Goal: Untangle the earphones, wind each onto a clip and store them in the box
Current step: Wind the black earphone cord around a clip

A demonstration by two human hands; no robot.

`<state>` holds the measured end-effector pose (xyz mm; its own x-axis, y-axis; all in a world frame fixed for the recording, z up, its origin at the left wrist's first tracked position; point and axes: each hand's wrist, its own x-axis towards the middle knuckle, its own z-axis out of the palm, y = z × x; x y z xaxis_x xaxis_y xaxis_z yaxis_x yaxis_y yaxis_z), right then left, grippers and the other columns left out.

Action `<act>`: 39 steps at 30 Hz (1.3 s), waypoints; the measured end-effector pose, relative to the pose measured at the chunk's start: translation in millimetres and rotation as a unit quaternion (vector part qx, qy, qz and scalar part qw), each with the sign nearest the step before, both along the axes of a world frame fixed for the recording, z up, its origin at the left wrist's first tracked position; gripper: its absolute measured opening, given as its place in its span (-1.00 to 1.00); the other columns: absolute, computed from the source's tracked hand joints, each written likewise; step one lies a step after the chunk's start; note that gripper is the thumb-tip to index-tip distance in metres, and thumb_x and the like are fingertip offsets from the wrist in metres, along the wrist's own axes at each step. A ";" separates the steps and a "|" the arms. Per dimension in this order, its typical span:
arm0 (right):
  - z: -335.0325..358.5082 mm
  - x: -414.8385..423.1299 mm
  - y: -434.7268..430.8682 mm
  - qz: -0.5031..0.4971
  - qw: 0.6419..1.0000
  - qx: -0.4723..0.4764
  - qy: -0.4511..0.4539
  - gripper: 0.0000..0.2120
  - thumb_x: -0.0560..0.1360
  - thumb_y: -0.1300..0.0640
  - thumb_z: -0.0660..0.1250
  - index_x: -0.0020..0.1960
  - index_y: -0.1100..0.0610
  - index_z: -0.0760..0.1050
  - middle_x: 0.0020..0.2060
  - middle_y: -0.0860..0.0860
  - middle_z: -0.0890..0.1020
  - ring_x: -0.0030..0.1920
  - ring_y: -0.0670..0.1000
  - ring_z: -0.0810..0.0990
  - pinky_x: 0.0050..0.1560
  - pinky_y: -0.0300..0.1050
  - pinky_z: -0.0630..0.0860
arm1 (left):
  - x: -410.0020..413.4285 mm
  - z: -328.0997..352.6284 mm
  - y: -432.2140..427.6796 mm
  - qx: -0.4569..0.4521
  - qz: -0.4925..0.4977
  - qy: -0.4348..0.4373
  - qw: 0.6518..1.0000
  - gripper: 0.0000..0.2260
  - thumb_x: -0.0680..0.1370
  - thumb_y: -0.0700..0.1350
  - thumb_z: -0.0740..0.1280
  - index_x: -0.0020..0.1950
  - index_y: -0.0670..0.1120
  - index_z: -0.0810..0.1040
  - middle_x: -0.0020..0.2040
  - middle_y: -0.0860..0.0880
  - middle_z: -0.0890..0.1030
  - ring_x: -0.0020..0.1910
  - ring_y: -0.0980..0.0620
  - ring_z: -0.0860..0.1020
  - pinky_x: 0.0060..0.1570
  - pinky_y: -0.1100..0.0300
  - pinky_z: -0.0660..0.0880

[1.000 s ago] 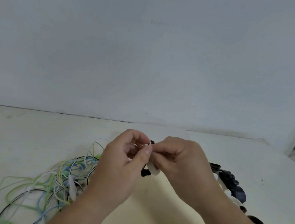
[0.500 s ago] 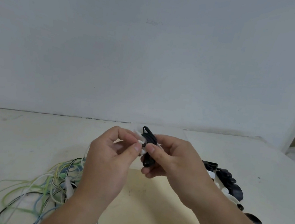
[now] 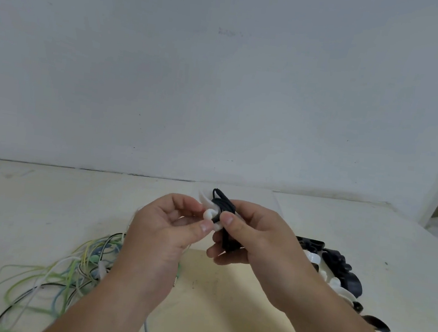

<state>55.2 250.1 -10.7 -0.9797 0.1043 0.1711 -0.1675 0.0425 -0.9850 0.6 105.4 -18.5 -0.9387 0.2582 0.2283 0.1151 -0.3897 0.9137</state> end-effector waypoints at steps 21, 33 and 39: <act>-5.4 -3.3 -0.1 0.015 0.997 -0.014 -0.077 -0.67 0.70 0.10 0.10 0.10 0.23 0.60 -0.20 0.20 0.68 -0.21 0.20 0.69 -0.09 0.05 0.59 | 1.2 -4.8 2.1 -0.176 0.018 0.065 0.982 -0.71 0.50 -0.39 0.40 0.04 -0.01 0.63 -0.10 0.00 0.72 -0.15 0.05 0.68 -0.18 0.28 0.53; 2.2 -0.3 18.5 0.074 0.983 0.025 -0.165 -0.80 0.56 0.02 0.37 -0.04 0.17 0.62 -0.14 0.15 0.65 -0.25 0.16 0.64 -0.21 -0.05 0.59 | 1.2 -8.0 0.9 -0.281 -0.010 0.079 0.957 -0.84 0.40 -0.30 0.51 -0.13 -0.06 0.68 -0.28 -0.06 0.70 -0.34 0.09 0.62 -0.21 0.22 0.52; 0.4 -0.3 40.5 0.002 0.957 0.191 -0.220 -0.78 0.53 0.04 0.41 -0.08 0.22 0.65 -0.24 0.09 0.65 -0.29 0.11 0.66 -0.14 -0.01 0.62 | -12.8 -10.5 -1.3 -0.363 0.195 0.240 0.879 -0.80 0.43 -0.25 0.46 -0.08 0.04 0.61 -0.20 0.08 0.59 -0.26 0.11 0.56 -0.20 0.26 0.51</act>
